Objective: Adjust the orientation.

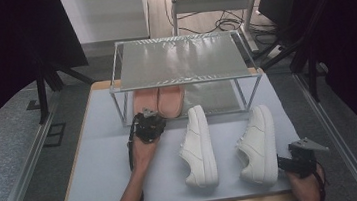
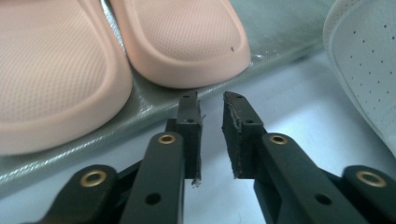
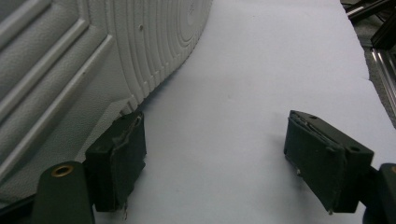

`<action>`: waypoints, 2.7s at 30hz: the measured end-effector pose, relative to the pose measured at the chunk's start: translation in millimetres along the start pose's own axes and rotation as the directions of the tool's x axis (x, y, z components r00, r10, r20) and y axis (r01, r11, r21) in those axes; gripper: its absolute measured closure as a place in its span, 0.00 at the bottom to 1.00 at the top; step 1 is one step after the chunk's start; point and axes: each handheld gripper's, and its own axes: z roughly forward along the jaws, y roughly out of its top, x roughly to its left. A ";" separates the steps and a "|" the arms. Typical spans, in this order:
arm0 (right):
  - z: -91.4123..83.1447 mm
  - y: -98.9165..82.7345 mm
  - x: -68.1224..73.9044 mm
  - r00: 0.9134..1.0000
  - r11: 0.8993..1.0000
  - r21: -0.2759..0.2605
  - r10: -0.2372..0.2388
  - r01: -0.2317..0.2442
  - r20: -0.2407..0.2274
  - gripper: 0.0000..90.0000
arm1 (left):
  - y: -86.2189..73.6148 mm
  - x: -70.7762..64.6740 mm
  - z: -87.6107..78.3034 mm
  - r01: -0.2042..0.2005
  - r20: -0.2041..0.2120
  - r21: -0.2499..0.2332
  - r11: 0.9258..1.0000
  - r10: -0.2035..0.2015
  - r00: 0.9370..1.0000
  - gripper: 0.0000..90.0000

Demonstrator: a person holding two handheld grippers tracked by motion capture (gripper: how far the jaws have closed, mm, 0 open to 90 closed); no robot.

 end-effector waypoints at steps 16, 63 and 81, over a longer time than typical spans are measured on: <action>0.0 0.0 0.0 1.000 1.000 0.000 -0.001 0.001 0.000 0.23 | -10.4 -1.6 -29.0 -0.032 0.013 0.011 0.999 0.032 0.999 0.49; 0.3 0.0 0.7 1.000 1.000 -0.001 -0.001 0.001 0.003 0.23 | -81.1 6.4 -101.1 -0.067 -0.053 0.069 0.995 0.071 0.996 0.14; 0.2 0.5 0.5 1.000 1.000 0.002 0.001 -0.001 0.004 0.24 | -95.6 14.2 -94.1 -0.058 -0.079 0.120 0.991 0.068 0.995 0.14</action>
